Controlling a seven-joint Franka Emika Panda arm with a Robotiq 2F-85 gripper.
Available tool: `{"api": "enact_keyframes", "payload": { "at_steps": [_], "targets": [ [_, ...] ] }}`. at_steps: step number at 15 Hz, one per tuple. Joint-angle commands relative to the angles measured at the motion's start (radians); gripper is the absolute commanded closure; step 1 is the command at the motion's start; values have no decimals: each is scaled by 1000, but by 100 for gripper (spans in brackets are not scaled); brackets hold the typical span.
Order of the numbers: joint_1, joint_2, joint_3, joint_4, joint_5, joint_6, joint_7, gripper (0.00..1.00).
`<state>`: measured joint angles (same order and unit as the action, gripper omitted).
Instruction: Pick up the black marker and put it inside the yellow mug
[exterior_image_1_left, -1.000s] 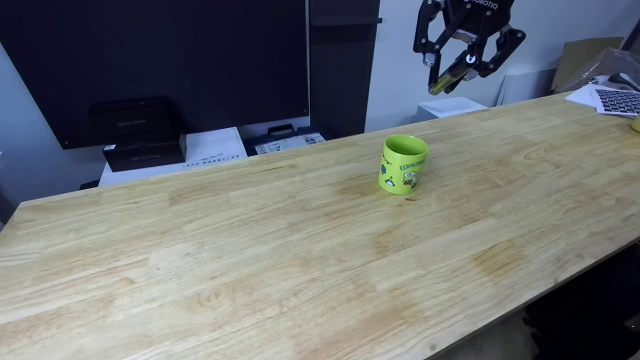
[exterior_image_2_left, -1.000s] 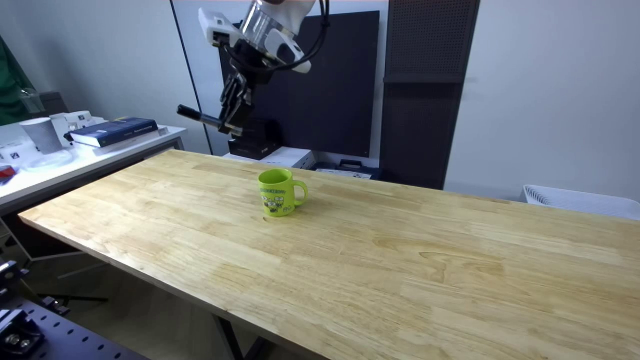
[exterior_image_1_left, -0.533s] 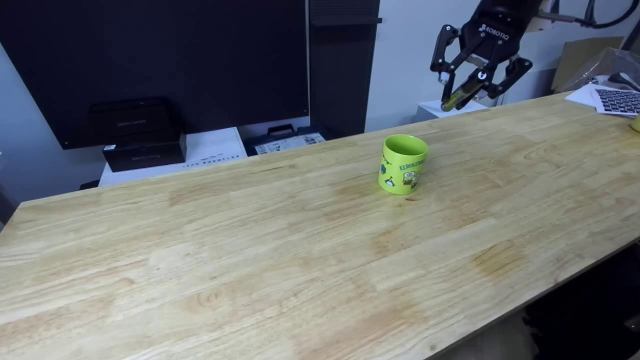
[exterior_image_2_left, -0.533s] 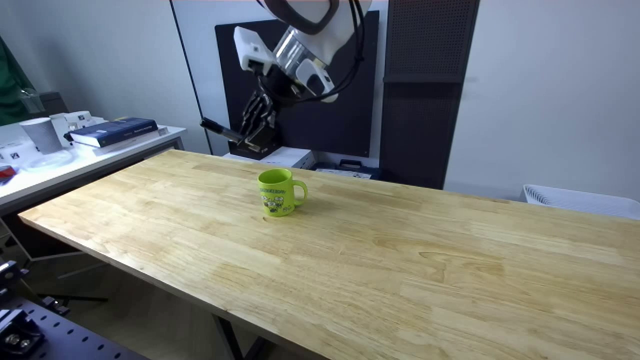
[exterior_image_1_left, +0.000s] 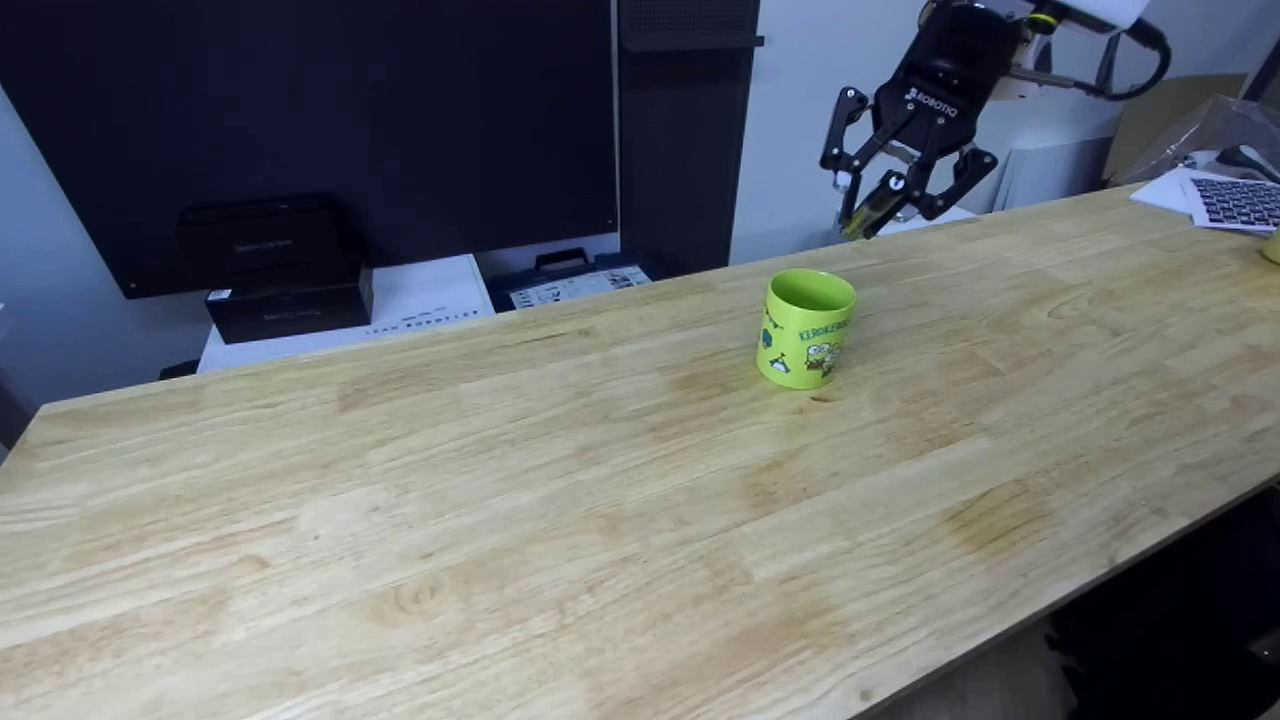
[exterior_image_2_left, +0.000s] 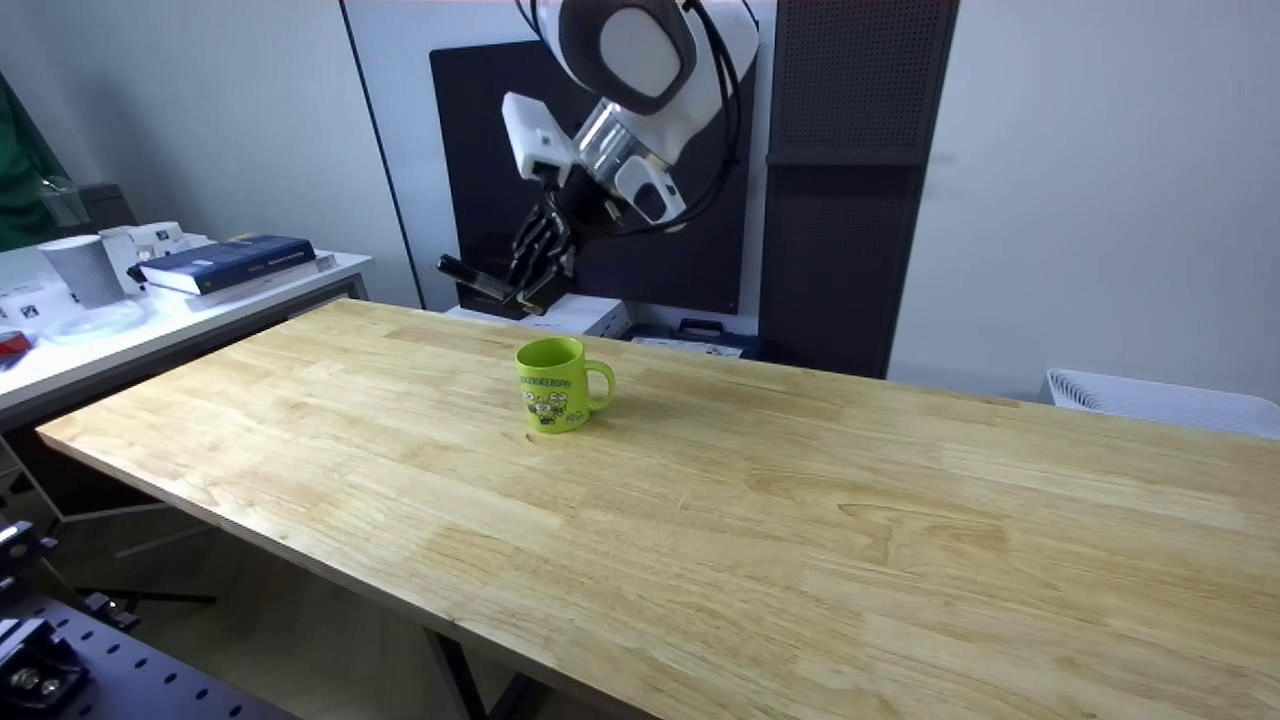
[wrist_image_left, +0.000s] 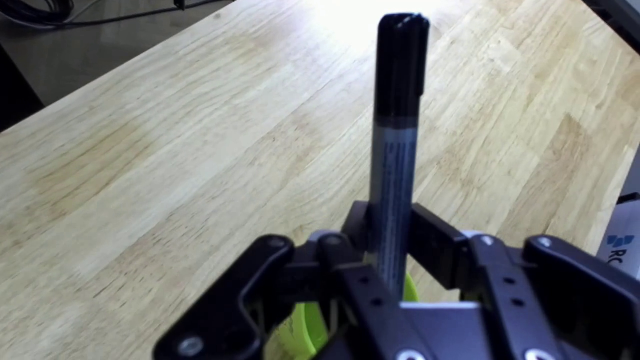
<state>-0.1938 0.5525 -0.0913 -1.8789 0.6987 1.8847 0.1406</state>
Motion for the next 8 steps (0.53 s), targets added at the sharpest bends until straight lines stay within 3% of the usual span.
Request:
{"api": "enact_keyframes", "payload": {
  "at_steps": [1, 8],
  "targets": [
    [2, 66, 1, 96, 12, -22, 50, 94],
    [6, 133, 25, 143, 24, -28, 43, 94]
  ]
}}
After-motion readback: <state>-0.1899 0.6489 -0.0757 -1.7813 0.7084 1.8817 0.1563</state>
